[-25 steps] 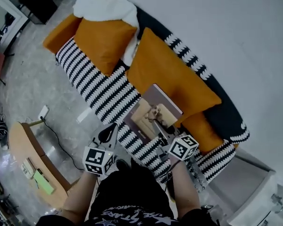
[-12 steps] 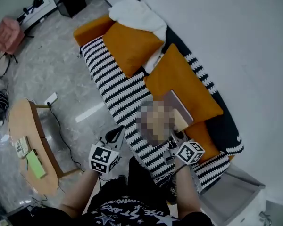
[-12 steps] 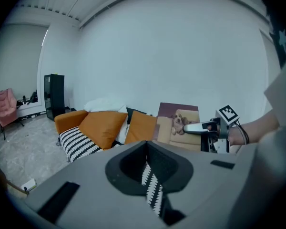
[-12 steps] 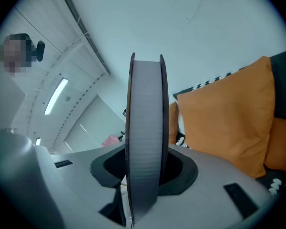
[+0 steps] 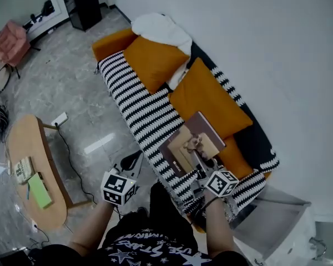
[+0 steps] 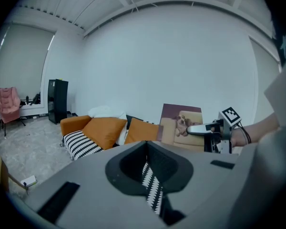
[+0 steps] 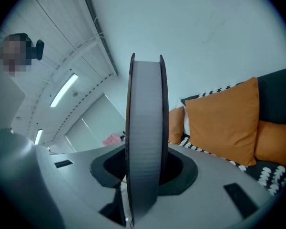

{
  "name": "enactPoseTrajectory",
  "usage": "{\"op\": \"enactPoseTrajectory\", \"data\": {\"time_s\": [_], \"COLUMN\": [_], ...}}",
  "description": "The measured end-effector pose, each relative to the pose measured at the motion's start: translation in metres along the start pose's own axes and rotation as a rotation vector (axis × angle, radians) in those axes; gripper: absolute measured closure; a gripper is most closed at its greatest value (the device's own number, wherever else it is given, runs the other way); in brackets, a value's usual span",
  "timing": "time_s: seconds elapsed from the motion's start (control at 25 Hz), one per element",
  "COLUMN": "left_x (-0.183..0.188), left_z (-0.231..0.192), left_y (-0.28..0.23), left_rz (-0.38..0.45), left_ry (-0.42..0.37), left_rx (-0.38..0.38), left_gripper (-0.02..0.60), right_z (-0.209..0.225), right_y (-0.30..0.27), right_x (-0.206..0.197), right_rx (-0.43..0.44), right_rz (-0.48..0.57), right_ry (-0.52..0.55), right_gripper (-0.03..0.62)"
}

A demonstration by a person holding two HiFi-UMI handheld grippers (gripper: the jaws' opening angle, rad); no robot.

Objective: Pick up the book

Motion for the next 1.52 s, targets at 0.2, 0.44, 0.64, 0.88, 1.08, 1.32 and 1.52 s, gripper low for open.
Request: {"op": "enactPoseTrajectory", "data": {"time_s": [0.2, 0.44, 0.64, 0.88, 1.08, 1.32, 1.52], "left_x": [0.007, 0.011, 0.01, 0.001, -0.003, 0.001, 0.004], "left_z": [0.008, 0.016, 0.029, 0.043, 0.046, 0.053, 0.071], "left_y": [0.058, 0.113, 0.141, 0.172, 0.19, 0.195, 0.203], "left_rz": [0.032, 0.058, 0.071, 0.065, 0.064, 0.078, 0.09], "left_ry": [-0.011, -0.016, -0.029, -0.041, -0.018, -0.024, -0.044], "left_rx": [0.005, 0.012, -0.017, -0.043, -0.026, -0.006, 0.001], "left_gripper": [0.574, 0.574, 0.575, 0.574, 0.575, 0.574, 0.574], "right_z": [-0.041, -0.082, -0.103, -0.115, -0.122, -0.126, -0.125], "right_y": [0.037, 0.076, 0.109, 0.147, 0.161, 0.161, 0.174], "right_x": [-0.021, -0.033, -0.037, -0.052, -0.06, -0.052, -0.052], "right_rx": [-0.002, 0.01, 0.001, -0.024, -0.029, 0.0, 0.034], "right_rz": [0.008, 0.036, 0.044, 0.057, 0.047, 0.043, 0.019], "right_ry": [0.002, 0.003, 0.025, 0.01, 0.001, 0.027, 0.039], "right_gripper": [0.444, 0.444, 0.444, 0.442, 0.442, 0.444, 0.444]}}
Point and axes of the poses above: the fingertips, and each gripper's own axes: y backward along the fingers, z to its right, x out of its top, the point moved 8 cm from there along y, backward along the fingers, and after that the axes turned 15 degrees about z, right-handed, at the moved point
